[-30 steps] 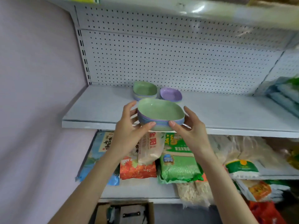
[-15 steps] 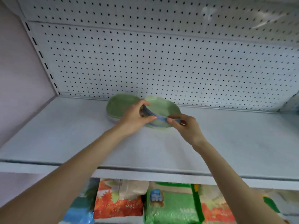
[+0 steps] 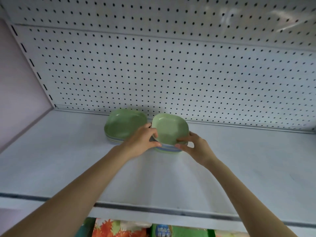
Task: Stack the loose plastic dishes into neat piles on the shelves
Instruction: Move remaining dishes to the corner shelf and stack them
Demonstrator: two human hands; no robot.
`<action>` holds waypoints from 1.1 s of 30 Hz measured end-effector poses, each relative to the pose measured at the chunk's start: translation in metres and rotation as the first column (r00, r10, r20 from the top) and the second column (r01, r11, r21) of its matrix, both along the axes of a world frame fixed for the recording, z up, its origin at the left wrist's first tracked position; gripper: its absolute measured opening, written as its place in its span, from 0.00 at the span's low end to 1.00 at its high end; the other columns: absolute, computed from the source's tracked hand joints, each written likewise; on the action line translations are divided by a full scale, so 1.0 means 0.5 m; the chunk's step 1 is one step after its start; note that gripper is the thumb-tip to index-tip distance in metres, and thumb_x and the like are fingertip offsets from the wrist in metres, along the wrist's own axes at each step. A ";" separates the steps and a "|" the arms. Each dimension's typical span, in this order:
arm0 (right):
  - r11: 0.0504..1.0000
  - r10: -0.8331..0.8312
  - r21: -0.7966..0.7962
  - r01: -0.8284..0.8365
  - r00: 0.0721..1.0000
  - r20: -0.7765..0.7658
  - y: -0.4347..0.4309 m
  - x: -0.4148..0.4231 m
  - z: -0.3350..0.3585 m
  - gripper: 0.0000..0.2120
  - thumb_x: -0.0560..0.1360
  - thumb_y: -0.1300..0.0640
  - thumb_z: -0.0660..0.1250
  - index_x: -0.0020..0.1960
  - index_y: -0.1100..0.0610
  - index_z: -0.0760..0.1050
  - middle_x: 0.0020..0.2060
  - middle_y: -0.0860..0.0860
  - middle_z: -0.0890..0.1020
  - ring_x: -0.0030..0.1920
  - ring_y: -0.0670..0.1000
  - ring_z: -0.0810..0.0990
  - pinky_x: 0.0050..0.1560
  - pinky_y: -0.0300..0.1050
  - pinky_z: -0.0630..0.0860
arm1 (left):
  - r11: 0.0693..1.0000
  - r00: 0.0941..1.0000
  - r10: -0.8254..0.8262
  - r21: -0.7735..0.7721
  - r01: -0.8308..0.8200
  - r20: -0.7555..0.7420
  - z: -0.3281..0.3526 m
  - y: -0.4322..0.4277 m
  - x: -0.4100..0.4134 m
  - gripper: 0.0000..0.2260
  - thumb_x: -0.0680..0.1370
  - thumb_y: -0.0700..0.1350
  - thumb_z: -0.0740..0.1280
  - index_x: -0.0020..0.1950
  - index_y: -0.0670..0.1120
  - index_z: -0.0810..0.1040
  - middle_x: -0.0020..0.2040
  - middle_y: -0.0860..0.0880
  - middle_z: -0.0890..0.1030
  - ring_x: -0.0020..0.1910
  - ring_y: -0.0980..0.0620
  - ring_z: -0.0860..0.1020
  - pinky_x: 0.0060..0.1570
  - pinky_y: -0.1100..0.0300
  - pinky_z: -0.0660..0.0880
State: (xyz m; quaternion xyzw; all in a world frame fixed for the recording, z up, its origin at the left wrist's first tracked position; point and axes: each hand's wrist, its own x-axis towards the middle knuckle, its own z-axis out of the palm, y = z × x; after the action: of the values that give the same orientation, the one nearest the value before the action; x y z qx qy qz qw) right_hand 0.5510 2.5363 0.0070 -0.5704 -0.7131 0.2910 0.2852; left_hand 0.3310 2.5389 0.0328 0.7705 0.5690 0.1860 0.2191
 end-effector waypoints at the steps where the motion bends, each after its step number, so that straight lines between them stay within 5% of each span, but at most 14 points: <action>1: 1.000 0.001 -0.001 -0.001 1.000 -0.006 0.004 0.001 -0.004 0.11 0.70 0.53 0.73 0.51 0.55 0.82 0.56 0.47 0.77 0.57 0.48 0.75 0.47 0.20 0.64 | 1.000 1.000 -0.009 -0.011 0.009 -0.029 0.001 0.001 0.001 0.13 0.72 0.50 0.72 0.50 0.45 0.77 0.58 0.50 0.71 0.54 0.51 0.72 0.51 0.59 0.69; 5: 1.000 0.016 -0.004 -0.015 0.994 0.111 0.019 0.007 -0.010 0.12 0.69 0.48 0.73 0.52 0.47 0.81 0.72 0.50 0.64 0.72 0.51 0.62 0.67 0.40 0.61 | 0.999 0.995 -0.033 0.033 0.036 -0.091 -0.002 -0.004 -0.002 0.13 0.73 0.51 0.70 0.51 0.43 0.77 0.73 0.52 0.59 0.64 0.48 0.70 0.59 0.58 0.69; 10: 0.979 0.095 0.130 -0.157 0.915 0.392 0.030 0.012 0.029 0.18 0.68 0.42 0.72 0.54 0.50 0.82 0.75 0.50 0.58 0.73 0.52 0.58 0.70 0.46 0.60 | 0.998 0.992 -0.043 0.048 0.049 -0.120 0.005 -0.008 -0.001 0.11 0.76 0.50 0.68 0.49 0.42 0.76 0.76 0.53 0.55 0.63 0.47 0.71 0.58 0.57 0.70; 13: 0.968 0.213 0.031 -0.251 0.876 0.433 0.052 0.000 0.057 0.30 0.66 0.36 0.69 0.63 0.49 0.75 0.75 0.47 0.59 0.72 0.52 0.61 0.68 0.50 0.65 | 0.996 0.978 -0.062 0.044 0.072 -0.201 0.016 -0.010 0.009 0.14 0.75 0.51 0.68 0.51 0.41 0.73 0.75 0.49 0.56 0.62 0.46 0.70 0.57 0.57 0.70; 18: 0.987 0.152 -0.108 -0.121 0.921 0.359 0.098 -0.032 0.096 0.34 0.71 0.40 0.67 0.74 0.43 0.59 0.76 0.52 0.56 0.74 0.53 0.58 0.69 0.46 0.60 | 0.996 0.939 -0.086 -0.029 0.082 -0.334 0.030 0.013 0.010 0.24 0.75 0.54 0.68 0.65 0.42 0.69 0.78 0.46 0.42 0.73 0.43 0.59 0.67 0.54 0.63; 22: 0.982 0.176 -0.145 -0.122 0.872 0.458 0.092 -0.036 0.092 0.31 0.73 0.40 0.65 0.70 0.56 0.68 0.72 0.57 0.63 0.71 0.57 0.64 0.66 0.47 0.63 | 0.996 0.919 -0.085 -0.049 0.071 -0.386 0.021 0.017 0.000 0.30 0.75 0.57 0.66 0.72 0.45 0.66 0.78 0.46 0.44 0.75 0.42 0.53 0.73 0.52 0.55; 25: 0.982 0.168 -0.150 -0.113 0.886 0.432 0.080 -0.029 0.075 0.28 0.73 0.37 0.63 0.64 0.56 0.73 0.69 0.54 0.66 0.67 0.57 0.68 0.63 0.48 0.66 | 0.997 0.900 -0.069 -0.009 0.072 -0.430 0.007 -0.003 0.000 0.30 0.76 0.59 0.63 0.74 0.46 0.64 0.78 0.45 0.46 0.76 0.43 0.52 0.73 0.52 0.47; 33: 0.984 0.163 -0.131 -0.124 0.923 0.349 0.002 -0.032 0.069 0.28 0.75 0.40 0.62 0.69 0.56 0.69 0.72 0.55 0.63 0.69 0.55 0.66 0.62 0.42 0.63 | 0.995 0.919 -0.062 0.042 0.085 -0.390 -0.006 -0.069 -0.007 0.30 0.76 0.59 0.62 0.73 0.45 0.64 0.78 0.42 0.48 0.76 0.44 0.52 0.72 0.55 0.47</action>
State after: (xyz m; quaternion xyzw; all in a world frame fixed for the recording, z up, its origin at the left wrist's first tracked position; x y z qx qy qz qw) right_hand 0.5351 2.5371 0.0413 -0.5745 -0.7764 0.2400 0.0976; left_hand 0.3273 2.5042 0.0298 0.8190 0.5660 0.0379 0.0865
